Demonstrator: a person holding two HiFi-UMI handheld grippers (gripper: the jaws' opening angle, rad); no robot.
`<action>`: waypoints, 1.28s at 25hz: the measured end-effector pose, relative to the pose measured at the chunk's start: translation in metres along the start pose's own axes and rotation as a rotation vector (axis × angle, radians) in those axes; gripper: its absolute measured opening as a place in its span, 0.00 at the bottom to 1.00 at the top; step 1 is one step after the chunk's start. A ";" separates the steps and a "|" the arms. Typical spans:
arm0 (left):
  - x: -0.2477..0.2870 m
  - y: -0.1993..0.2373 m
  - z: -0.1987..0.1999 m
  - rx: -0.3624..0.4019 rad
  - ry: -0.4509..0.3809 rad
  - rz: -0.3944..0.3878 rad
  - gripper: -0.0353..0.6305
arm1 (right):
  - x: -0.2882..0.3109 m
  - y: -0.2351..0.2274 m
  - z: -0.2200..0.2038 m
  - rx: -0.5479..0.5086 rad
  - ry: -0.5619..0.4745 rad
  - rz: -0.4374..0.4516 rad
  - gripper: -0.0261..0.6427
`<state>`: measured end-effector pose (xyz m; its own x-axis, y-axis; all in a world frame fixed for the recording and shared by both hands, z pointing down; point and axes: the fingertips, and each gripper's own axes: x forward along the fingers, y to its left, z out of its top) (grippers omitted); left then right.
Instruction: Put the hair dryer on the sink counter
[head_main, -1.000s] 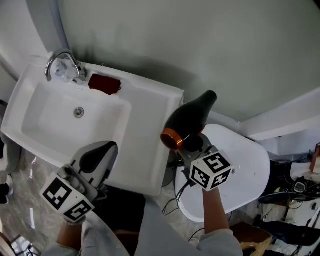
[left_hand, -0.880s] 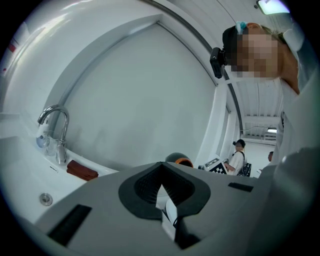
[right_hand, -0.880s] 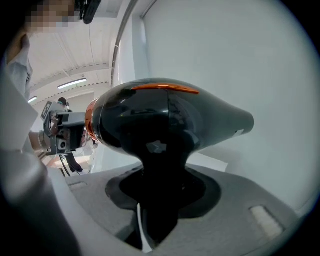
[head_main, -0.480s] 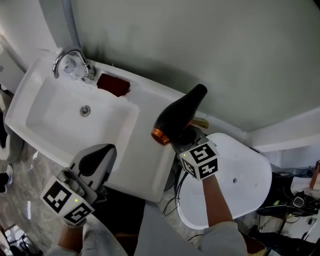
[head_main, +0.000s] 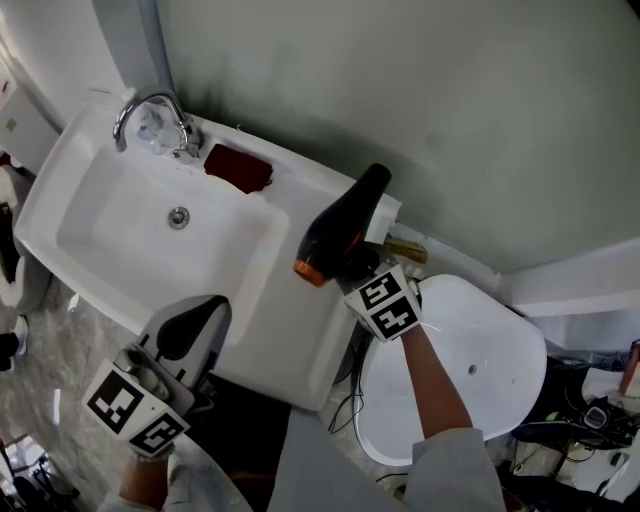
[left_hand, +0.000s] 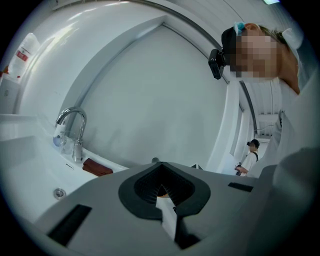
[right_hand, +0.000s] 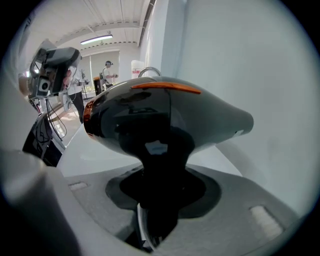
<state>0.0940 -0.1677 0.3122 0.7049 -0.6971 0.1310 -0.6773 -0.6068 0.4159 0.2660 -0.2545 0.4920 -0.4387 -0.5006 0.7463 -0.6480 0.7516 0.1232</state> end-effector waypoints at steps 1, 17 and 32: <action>-0.001 0.001 -0.001 -0.002 0.000 0.006 0.06 | 0.005 0.000 -0.002 -0.011 0.015 0.006 0.28; -0.010 0.014 -0.010 -0.023 0.014 0.058 0.06 | 0.062 -0.010 -0.031 -0.242 0.236 0.071 0.28; -0.013 0.022 -0.014 -0.033 0.017 0.069 0.06 | 0.091 -0.012 -0.047 -0.349 0.353 0.025 0.28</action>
<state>0.0725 -0.1667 0.3319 0.6606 -0.7301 0.1750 -0.7171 -0.5446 0.4350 0.2631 -0.2885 0.5893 -0.1747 -0.3497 0.9204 -0.3659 0.8909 0.2690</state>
